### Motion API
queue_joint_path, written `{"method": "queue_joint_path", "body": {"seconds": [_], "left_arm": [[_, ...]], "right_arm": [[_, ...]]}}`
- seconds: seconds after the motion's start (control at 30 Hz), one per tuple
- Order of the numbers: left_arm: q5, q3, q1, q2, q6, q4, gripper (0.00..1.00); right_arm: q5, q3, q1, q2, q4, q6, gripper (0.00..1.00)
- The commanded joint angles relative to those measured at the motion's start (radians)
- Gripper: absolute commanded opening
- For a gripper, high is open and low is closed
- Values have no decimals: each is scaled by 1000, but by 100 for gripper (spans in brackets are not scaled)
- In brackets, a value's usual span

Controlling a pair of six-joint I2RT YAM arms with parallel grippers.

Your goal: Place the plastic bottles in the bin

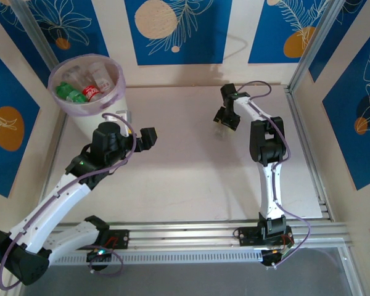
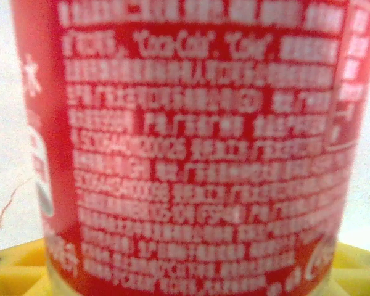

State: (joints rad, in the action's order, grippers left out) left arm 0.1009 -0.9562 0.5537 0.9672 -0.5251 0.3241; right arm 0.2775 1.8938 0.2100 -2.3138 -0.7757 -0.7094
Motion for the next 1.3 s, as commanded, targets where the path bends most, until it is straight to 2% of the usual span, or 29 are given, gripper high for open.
{"method": "queue_joint_path", "body": {"seconds": [0.0,0.1,0.17,0.33,0.5,0.67,0.9,1.27], "left_arm": [[-51,2,-5,25,-37,-21,100],[-112,-12,-5,62,-62,-30,100],[-148,-12,-7,77,-85,-48,100],[-244,31,-26,79,-168,-153,100],[-307,36,-61,74,-206,-195,100],[-432,51,-78,130,-268,-342,100],[-499,66,-77,241,-359,-508,100],[-505,65,-55,361,-403,-637,100]], "right_arm": [[-35,-89,17,98,-23,20,61],[-96,-188,32,206,34,75,52],[-197,-238,35,271,70,146,46],[-542,-405,37,420,220,368,46],[-780,-564,80,558,352,581,42],[-893,-605,157,616,372,686,40],[-933,-640,221,659,452,644,40],[-1022,-628,261,659,513,580,40]]}}
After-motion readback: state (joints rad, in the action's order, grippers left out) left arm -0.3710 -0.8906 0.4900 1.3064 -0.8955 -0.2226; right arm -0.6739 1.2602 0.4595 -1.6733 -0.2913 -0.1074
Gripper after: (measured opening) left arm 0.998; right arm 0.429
